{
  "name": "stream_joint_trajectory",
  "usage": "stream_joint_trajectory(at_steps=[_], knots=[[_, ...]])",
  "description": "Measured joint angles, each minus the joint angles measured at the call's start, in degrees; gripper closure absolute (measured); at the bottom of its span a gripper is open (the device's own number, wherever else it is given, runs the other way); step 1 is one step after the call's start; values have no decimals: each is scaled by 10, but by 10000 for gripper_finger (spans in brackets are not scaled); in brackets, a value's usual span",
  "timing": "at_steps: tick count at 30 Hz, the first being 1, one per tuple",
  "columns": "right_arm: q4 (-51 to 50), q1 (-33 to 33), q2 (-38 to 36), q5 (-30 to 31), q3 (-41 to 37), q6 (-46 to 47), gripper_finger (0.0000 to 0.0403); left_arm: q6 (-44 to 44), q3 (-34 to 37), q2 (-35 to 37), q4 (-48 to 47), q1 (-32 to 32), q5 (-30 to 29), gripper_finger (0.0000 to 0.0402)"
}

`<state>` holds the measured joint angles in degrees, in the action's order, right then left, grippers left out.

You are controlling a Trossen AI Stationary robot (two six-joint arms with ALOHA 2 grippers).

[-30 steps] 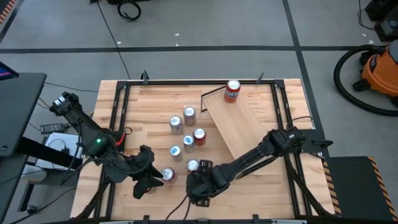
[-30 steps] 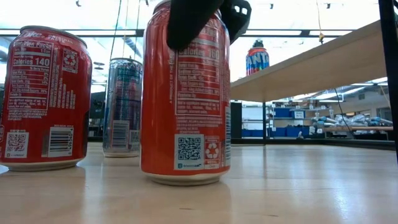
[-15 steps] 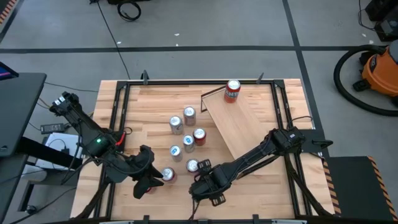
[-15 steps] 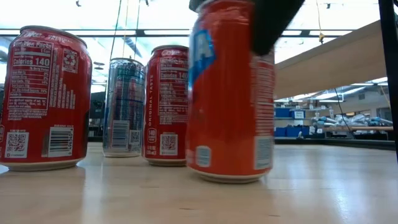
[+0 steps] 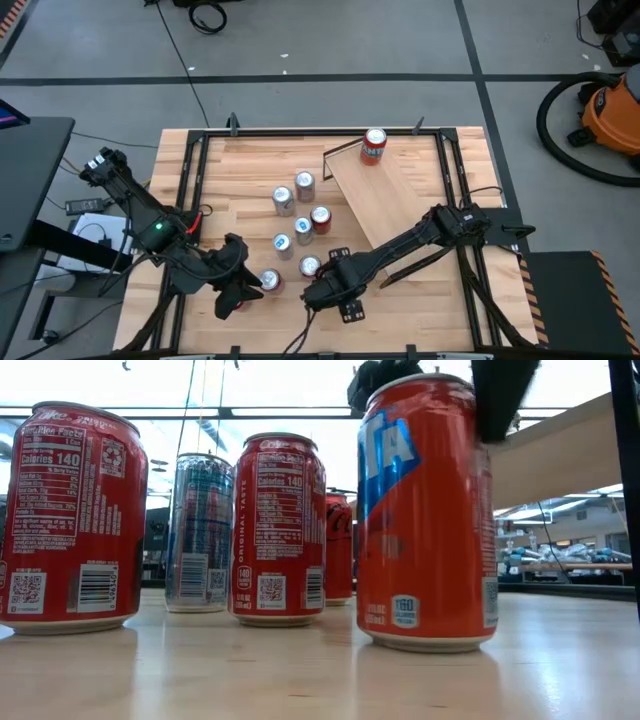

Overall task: Place canned beverage on shelf
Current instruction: Put the orange soda can aligned with the other orange soda can on the shelf

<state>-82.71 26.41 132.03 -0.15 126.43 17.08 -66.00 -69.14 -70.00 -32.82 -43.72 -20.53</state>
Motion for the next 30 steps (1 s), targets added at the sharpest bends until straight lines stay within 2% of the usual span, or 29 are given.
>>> stream_joint_trajectory(at_steps=[3, 8, 16, 23, 27, 30], knots=[[-3, 0, -6, -25, 25, 67, 7, 0, 0, 0, 0, 0, 0, 216], [-7, 4, -6, -26, 44, 197, 4, -3, 0, 0, 0, 0, 0, 216], [-2, 4, -6, 21, 44, 374, 3, -4, 0, 0, 0, 0, 0, 216], [0, 5, -6, 36, 44, 471, 3, -3, 0, 0, 0, 0, 0, 216], [3, 3, -7, 36, 26, 490, 3, 6, 0, 0, 0, 0, 0, 216], [37, 1, -7, 14, 7, 492, 3, 7, 0, 0, 0, 0, 0, 216]])
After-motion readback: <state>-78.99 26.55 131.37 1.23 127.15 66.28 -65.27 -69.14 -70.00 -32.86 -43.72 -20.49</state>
